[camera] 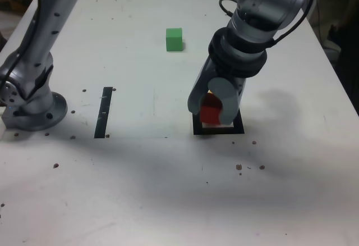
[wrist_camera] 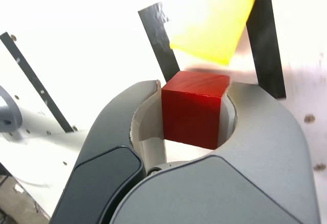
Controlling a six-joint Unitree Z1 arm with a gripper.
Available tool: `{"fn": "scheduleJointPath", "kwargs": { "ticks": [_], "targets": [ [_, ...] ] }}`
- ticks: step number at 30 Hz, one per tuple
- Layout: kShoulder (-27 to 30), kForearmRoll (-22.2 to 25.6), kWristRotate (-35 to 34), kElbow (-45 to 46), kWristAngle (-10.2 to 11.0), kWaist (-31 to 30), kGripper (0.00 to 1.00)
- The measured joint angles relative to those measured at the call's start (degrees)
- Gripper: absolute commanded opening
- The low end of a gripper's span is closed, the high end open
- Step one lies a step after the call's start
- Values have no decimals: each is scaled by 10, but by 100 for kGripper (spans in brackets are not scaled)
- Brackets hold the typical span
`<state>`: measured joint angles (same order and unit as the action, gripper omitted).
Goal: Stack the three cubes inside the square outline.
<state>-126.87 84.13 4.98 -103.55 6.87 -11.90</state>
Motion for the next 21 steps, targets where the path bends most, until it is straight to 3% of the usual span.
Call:
{"fn": "scheduleJointPath", "kwargs": {
  "ticks": [21],
  "targets": [
    [-6, -58, 15, 32, 53, 20, 20]
  ]
}}
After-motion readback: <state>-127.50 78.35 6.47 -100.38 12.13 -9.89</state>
